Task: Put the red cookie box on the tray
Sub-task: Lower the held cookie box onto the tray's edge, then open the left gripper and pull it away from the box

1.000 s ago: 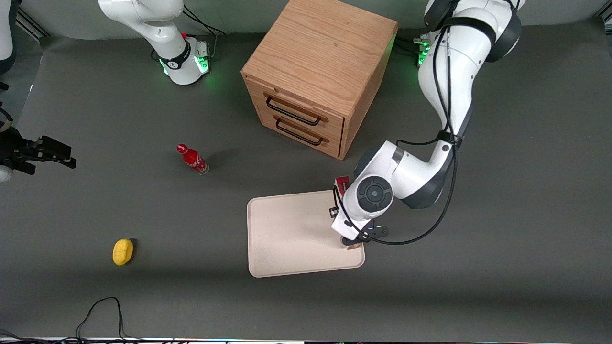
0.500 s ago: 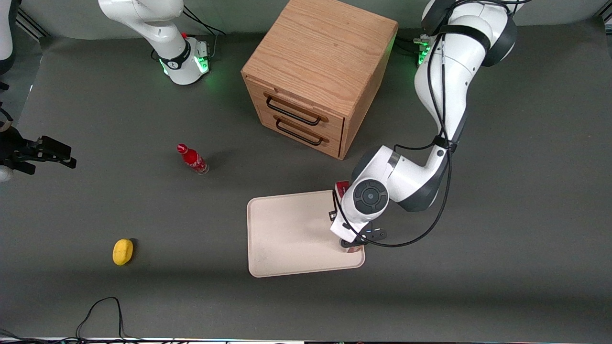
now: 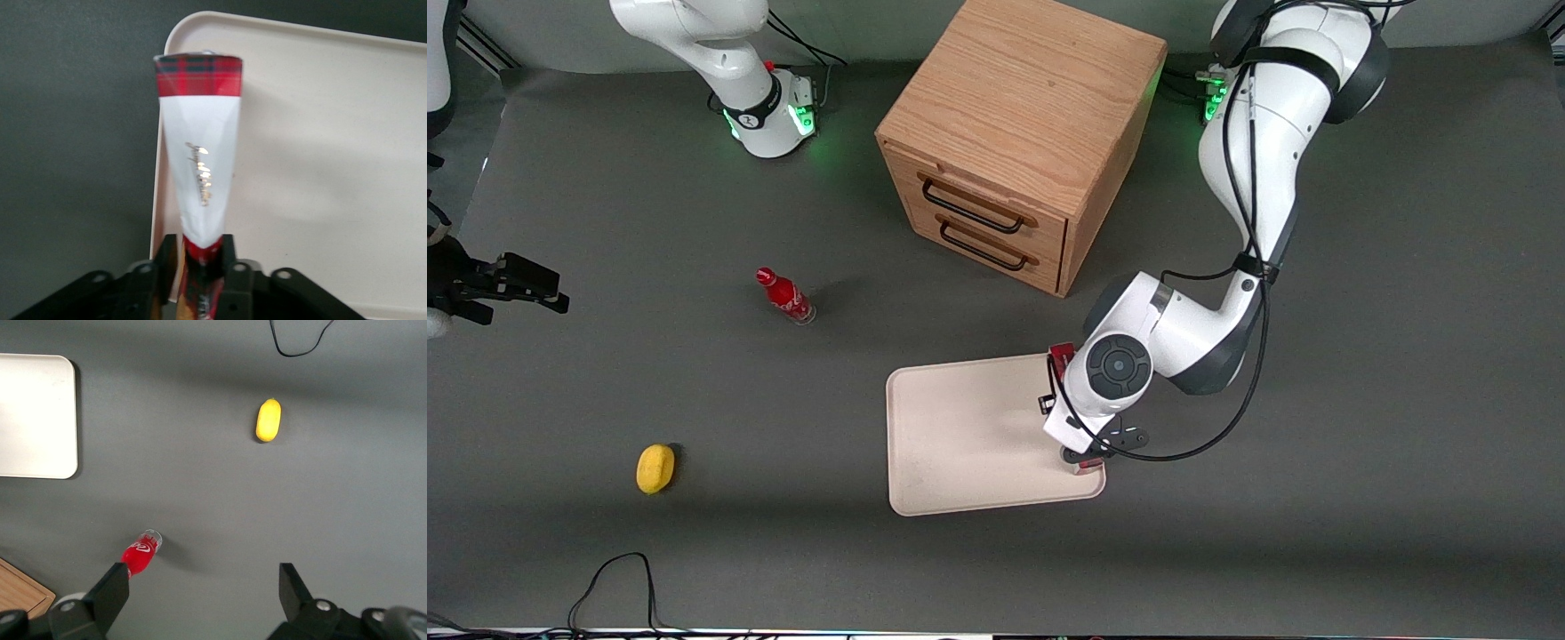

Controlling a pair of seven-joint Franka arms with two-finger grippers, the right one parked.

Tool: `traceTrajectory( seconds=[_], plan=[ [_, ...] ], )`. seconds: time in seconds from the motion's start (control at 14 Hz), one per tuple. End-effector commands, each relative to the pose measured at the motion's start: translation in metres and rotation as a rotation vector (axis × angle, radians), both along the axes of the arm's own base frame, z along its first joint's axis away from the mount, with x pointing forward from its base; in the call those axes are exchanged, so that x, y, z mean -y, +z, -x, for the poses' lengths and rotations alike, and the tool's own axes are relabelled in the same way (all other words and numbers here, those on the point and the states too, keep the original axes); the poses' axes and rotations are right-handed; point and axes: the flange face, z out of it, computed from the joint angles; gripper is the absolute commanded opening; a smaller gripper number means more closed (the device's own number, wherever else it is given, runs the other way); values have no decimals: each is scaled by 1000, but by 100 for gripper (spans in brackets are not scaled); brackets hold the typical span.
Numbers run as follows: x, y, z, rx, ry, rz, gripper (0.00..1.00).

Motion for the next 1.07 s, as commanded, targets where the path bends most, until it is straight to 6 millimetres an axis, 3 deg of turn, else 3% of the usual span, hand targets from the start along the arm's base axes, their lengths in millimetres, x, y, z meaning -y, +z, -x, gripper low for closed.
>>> traceTrajectory(
  seconds=[0.0, 0.43, 0.64, 0.71, 1.0],
  plan=[
    [4, 5, -3, 26, -22, -8, 100],
    [-5, 21, -7, 30, -20, -13, 100],
    [-29, 40, -17, 23, -31, -20, 100],
    [-35, 57, -18, 35, -38, -22, 100],
    [-96, 118, -28, 11, -66, -47, 99]
  ],
)
